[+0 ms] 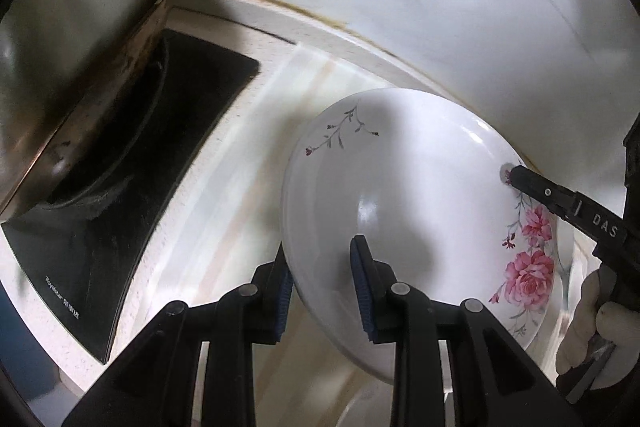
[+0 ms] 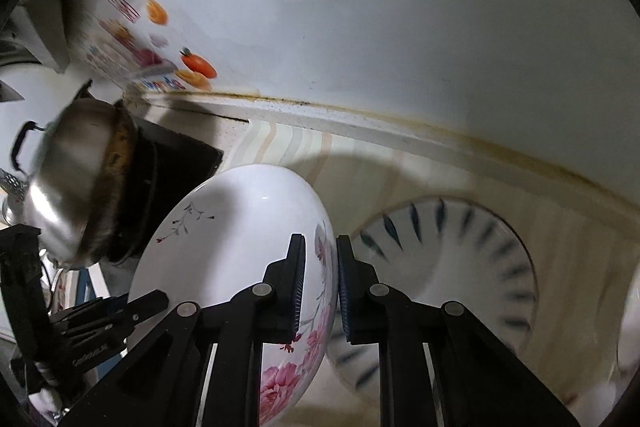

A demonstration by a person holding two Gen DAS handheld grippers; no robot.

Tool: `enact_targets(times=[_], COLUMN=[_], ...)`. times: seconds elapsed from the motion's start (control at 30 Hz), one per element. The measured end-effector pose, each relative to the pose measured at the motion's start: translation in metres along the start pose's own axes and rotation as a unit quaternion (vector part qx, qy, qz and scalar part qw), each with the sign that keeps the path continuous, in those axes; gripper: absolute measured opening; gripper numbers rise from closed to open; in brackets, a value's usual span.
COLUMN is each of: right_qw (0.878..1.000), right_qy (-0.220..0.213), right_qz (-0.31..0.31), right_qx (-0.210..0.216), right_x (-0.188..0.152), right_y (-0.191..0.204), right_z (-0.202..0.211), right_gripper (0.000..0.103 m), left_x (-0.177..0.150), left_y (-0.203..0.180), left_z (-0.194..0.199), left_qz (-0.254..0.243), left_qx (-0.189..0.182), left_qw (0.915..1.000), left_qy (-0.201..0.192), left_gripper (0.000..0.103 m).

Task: Organize plates and bowls
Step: 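Carry the pink-flower plate onto the grey-flower plate and open both grippers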

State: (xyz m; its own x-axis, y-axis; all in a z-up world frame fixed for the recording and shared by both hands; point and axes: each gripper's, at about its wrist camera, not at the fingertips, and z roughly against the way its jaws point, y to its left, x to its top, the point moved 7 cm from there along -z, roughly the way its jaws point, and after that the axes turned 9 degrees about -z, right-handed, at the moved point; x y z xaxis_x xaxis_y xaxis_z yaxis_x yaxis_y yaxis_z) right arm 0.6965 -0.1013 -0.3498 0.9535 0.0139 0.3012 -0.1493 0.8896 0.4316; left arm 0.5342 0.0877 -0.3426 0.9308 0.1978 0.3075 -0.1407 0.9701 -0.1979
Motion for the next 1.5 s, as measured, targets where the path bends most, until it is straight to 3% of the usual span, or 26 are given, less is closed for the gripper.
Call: enact_targets(times=[0.43, 0.8, 1.2, 1.5], right_qw=[0.996, 0.988, 0.982, 0.982], right_qy=[-0.026, -0.016, 0.025, 0.051], right_qz=[-0.08, -0.153, -0.18, -0.18], right_qx=[-0.018, -0.033, -0.044, -0.042], right_x=[-0.123, -0.217, -0.266, -0.274], right_y=[-0.051, -0.102, -0.128, -0.129], right_z=[0.086, 0.103, 0.078, 0.064], right_gripper=[0.017, 0.017, 0.017, 0.017], left_x=[-0.054, -0.105, -0.142, -0.148], left_y=[-0.051, -0.078, -0.082, -0.084], left_z=[0.034, 0.001, -0.038, -0.042], left_qz=[-0.1, -0.169, -0.197, -0.205], left_qx=[-0.028, -0.025, 0.002, 0.027], left_qw=[0.9946, 0.9841, 0.9757, 0.973], left_qy=[0.008, 0.05, 0.097, 0.103], left_gripper=[0.025, 0.025, 0.025, 0.025])
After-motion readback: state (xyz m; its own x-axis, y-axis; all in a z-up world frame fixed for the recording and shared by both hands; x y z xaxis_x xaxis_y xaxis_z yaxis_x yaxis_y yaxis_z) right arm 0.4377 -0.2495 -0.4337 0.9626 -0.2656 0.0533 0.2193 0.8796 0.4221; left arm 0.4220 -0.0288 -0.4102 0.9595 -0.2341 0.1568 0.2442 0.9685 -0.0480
